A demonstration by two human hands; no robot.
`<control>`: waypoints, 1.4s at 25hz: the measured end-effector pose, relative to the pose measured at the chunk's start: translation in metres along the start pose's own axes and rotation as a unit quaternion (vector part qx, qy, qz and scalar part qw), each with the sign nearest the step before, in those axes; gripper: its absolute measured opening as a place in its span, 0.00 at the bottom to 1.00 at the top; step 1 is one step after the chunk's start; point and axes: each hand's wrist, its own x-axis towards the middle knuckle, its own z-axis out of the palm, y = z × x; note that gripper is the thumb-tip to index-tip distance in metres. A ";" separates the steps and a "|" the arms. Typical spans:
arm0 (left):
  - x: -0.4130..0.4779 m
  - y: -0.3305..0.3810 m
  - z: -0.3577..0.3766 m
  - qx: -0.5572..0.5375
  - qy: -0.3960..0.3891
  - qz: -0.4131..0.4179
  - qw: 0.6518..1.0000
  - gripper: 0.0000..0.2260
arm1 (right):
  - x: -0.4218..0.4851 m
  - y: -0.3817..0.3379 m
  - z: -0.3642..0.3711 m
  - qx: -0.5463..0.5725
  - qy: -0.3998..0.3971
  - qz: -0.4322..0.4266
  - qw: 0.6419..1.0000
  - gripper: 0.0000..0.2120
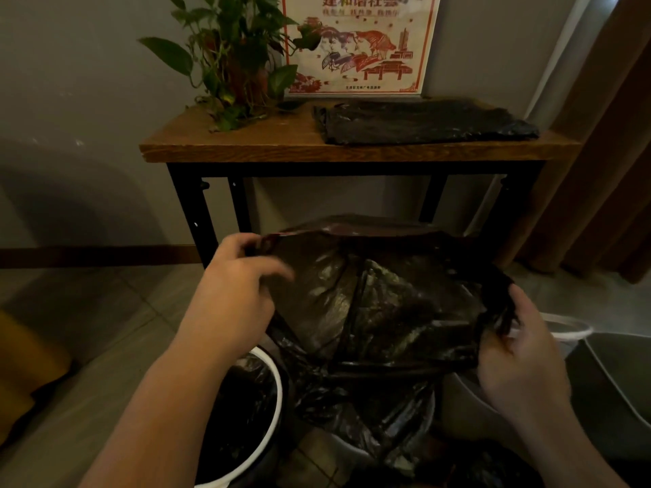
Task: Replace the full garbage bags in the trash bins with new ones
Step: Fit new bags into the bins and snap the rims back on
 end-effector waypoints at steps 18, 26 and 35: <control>-0.070 -0.017 -0.005 0.021 0.058 -0.043 0.997 0.12 | 0.031 -0.054 0.002 -0.285 -0.026 -0.368 0.885 0.11; -0.079 -0.017 -0.001 0.142 0.072 -0.079 0.984 0.19 | 0.017 -0.057 -0.043 -0.431 -0.045 -0.385 0.815 0.23; -0.079 -0.016 -0.006 0.058 0.107 -0.047 0.991 0.07 | 0.028 -0.050 -0.046 -0.421 0.049 -0.277 0.862 0.09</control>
